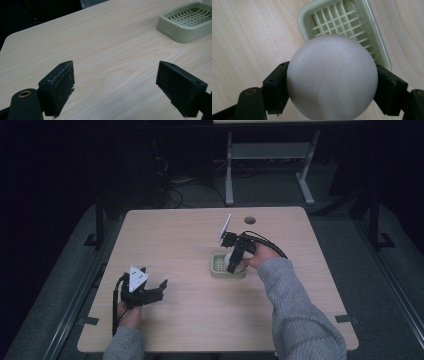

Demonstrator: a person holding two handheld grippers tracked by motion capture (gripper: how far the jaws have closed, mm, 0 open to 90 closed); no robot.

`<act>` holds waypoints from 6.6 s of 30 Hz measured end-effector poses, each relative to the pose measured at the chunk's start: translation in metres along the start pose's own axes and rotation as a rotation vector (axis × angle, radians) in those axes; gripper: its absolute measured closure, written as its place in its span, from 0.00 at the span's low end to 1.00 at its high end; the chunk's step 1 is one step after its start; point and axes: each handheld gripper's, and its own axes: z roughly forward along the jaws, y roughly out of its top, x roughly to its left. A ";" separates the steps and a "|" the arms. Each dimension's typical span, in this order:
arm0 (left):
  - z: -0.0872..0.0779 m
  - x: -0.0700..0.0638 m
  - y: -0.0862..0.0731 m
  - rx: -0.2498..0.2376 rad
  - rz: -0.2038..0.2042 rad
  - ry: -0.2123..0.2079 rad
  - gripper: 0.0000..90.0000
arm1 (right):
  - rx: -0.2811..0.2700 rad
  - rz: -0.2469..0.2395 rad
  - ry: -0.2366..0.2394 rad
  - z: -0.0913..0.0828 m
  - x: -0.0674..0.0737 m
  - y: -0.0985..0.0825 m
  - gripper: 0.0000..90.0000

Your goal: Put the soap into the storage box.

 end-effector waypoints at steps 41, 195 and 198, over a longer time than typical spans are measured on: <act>0.000 0.000 0.000 -0.009 -0.011 -0.002 0.16 | 0.056 0.022 -0.024 0.016 -0.014 0.024 0.26; 0.000 -0.004 0.001 -0.003 0.012 -0.005 0.16 | -0.101 0.161 -0.011 -0.005 0.017 -0.116 0.24; 0.000 -0.004 0.001 -0.007 0.010 -0.004 0.16 | -0.118 0.162 -0.018 -0.004 0.021 -0.125 0.24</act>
